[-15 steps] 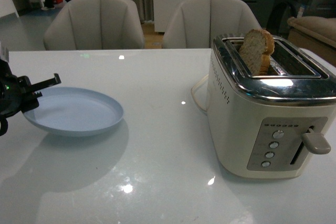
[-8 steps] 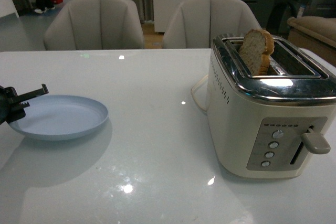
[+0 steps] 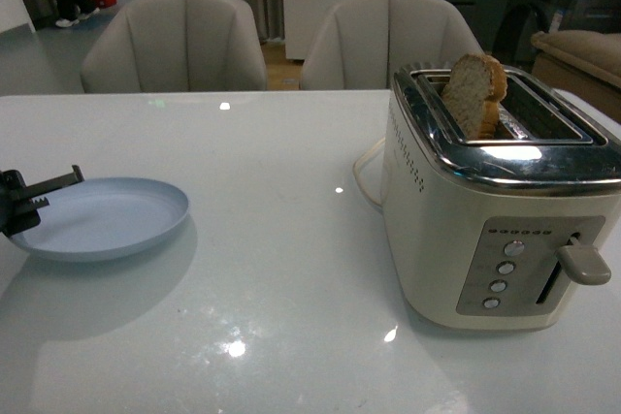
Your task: Left arm holds plate, right arm toasts bread
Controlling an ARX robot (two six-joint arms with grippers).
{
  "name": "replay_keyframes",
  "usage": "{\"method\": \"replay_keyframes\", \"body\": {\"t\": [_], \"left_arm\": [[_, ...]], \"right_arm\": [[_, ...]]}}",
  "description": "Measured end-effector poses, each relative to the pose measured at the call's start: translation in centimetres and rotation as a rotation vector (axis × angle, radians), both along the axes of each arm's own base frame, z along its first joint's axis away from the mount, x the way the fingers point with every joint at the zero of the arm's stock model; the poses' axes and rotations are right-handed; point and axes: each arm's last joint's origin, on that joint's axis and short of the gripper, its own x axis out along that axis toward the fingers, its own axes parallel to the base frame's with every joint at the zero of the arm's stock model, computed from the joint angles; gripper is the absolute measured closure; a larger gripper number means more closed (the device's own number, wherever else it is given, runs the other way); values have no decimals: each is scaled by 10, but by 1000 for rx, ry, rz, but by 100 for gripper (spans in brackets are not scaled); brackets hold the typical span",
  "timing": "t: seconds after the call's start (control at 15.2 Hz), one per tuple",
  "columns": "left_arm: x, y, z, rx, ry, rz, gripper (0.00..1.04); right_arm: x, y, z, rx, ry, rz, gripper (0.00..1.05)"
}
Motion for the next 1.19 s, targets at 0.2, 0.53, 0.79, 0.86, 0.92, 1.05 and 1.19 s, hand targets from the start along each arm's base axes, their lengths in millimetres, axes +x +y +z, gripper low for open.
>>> {"method": "replay_keyframes", "body": {"t": [0.2,0.53,0.79,0.86,0.92,1.05,1.19], "left_arm": [[0,2,-4,27,6,20,102],[-8,0,-20,144,86,-4,84],[-14,-18,-22,145,128,-137,7],[-16,-20,0,105,61,-148,7],[-17,-22,15,87,12,-156,7],[-20,-24,53,48,-112,-161,7],[-25,-28,76,38,-179,-179,7]], "right_arm": [[0,0,0,0,0,0,6],[0,0,0,0,0,0,6],[0,0,0,0,0,0,6],[0,0,0,0,0,0,6],[0,0,0,0,0,0,6],[0,0,0,0,0,0,6],[0,0,0,0,0,0,6]]}}
